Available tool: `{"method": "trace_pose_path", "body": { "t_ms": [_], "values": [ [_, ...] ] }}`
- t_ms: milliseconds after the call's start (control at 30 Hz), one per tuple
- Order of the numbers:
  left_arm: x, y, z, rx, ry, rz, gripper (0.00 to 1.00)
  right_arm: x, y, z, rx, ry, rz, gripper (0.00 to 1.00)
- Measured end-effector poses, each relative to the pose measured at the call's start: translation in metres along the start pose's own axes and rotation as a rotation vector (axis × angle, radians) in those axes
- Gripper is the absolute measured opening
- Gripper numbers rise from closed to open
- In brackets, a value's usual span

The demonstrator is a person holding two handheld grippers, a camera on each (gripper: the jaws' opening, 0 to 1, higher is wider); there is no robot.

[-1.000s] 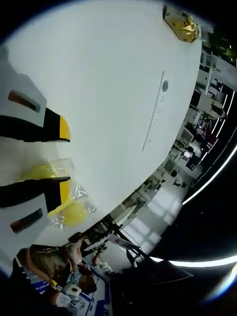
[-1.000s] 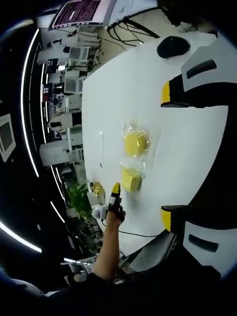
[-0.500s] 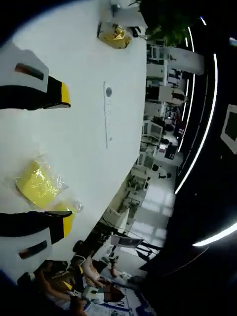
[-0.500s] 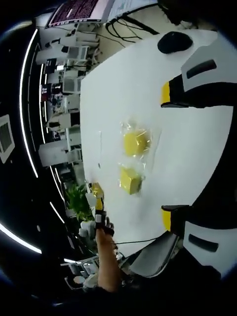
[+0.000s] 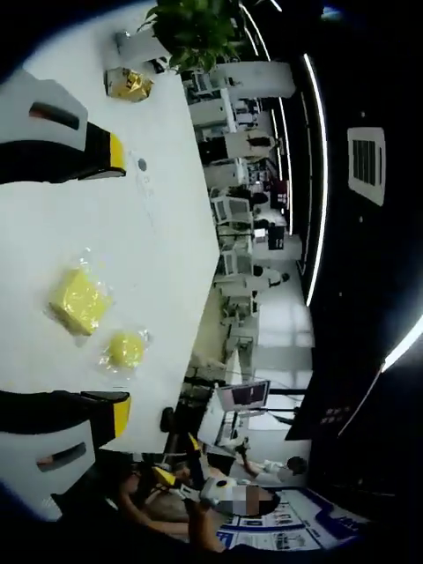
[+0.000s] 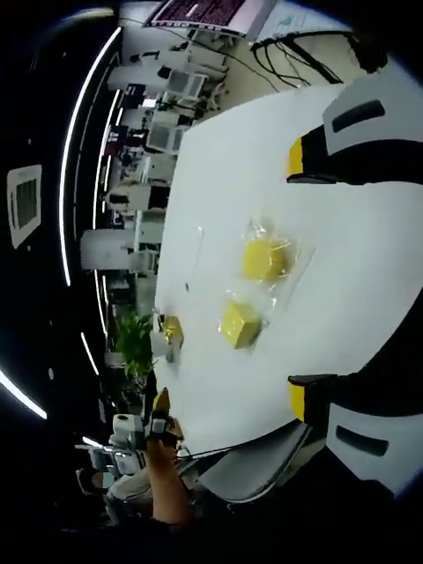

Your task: Compare the silicone blocks by pressing each to a similar depth, holding the contact briefly, and releasing to observe deformation and rebound differences across the visible hardness samples.

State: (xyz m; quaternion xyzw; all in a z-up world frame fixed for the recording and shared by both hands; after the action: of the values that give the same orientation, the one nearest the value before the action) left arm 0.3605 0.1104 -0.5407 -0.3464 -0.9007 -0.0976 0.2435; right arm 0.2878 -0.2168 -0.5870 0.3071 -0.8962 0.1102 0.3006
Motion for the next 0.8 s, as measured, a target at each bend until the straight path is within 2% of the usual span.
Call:
{"method": "trace_pose_path", "body": {
  "t_ms": [67,100,233,333,367,433,500,567,633,700,800],
  "values": [
    [0.005,-0.013,0.010,-0.029,0.031,0.008,0.99,-0.001,-0.001,-0.002,0.008,-0.005,-0.001,0.84],
    [0.009,-0.018,0.014,-0.034,0.026,0.015,0.99,-0.002,-0.001,-0.003,0.011,-0.009,-0.008,0.84],
    [0.018,-0.027,0.038,-0.003,0.096,0.019,0.99,-0.003,-0.005,0.000,0.054,-0.007,0.005,0.88],
    [0.030,-0.037,0.041,0.007,0.093,0.024,0.99,-0.006,-0.008,0.003,0.046,0.002,-0.006,0.91],
    [0.033,-0.039,0.045,0.014,0.114,0.024,0.99,-0.008,-0.008,0.005,0.040,0.015,-0.010,0.91],
    [0.037,-0.043,0.047,0.019,0.117,0.027,0.99,-0.010,-0.007,0.009,0.038,0.046,-0.025,0.92],
    [0.041,-0.050,0.049,0.040,0.118,0.056,0.99,-0.012,-0.009,0.011,0.030,0.047,-0.029,0.93],
    [0.042,-0.053,0.055,0.053,0.123,0.073,0.99,-0.014,-0.010,0.015,-0.024,0.078,-0.046,0.92],
    [0.044,-0.055,0.063,0.046,0.137,0.075,0.99,-0.014,-0.012,0.017,-0.018,0.080,-0.045,0.91],
    [0.044,-0.054,0.072,0.073,0.162,0.072,0.99,-0.013,-0.012,0.022,0.010,0.111,-0.041,0.91],
    [0.045,-0.059,0.075,0.072,0.173,0.079,0.99,-0.015,-0.008,0.026,0.048,0.134,-0.049,0.91]
  ]
}}
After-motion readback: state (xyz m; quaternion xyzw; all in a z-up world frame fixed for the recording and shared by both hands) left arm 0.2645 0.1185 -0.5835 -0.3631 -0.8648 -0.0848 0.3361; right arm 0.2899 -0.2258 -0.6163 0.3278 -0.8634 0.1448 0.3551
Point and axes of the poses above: the point that each gripper's makers call its tool centre point, and the gripper's own axes: x roughly backward along the fingers, y roughly to its left, z roughly out of its underside, the point moved 3 cm from there along x, roughly backward along the fingers, and after that the axes turned 13 degrees about y, right-handed, at the moved point
